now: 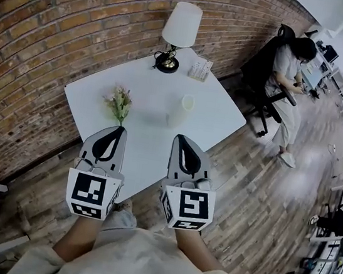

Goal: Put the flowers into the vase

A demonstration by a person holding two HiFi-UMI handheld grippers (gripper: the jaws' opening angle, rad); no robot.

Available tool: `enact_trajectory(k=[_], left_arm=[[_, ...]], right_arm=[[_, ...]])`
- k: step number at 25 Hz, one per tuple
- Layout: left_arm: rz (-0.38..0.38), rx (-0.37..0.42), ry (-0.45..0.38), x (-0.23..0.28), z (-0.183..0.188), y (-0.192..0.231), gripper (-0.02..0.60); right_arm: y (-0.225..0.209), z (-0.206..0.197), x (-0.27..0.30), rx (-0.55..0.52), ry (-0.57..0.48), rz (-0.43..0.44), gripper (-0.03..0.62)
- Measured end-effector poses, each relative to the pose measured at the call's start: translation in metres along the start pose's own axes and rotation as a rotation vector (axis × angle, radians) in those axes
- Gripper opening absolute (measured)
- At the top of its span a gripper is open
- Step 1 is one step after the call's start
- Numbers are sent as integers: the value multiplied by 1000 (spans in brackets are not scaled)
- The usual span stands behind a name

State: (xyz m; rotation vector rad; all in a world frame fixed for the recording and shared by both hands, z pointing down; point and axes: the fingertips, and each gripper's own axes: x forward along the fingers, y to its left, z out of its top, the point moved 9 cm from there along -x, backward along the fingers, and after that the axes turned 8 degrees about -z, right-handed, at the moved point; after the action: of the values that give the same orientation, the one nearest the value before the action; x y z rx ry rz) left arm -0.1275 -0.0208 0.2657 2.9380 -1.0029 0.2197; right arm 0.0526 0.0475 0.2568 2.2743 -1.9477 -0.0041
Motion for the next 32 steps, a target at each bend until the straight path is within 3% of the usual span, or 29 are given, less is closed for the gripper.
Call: enact_trajectory(k=[12,25,32], left_arm=[[-3,-11,30,32,-6,19,3],[67,-16,40,42,-21,41,3],[103,-10,58,44,-40,62,3]], right_arm=[[-3,-13,41,8,62,16,6],[25,-41,97,-2,135,167,6],[49,-55,125,-27,143,199,8]])
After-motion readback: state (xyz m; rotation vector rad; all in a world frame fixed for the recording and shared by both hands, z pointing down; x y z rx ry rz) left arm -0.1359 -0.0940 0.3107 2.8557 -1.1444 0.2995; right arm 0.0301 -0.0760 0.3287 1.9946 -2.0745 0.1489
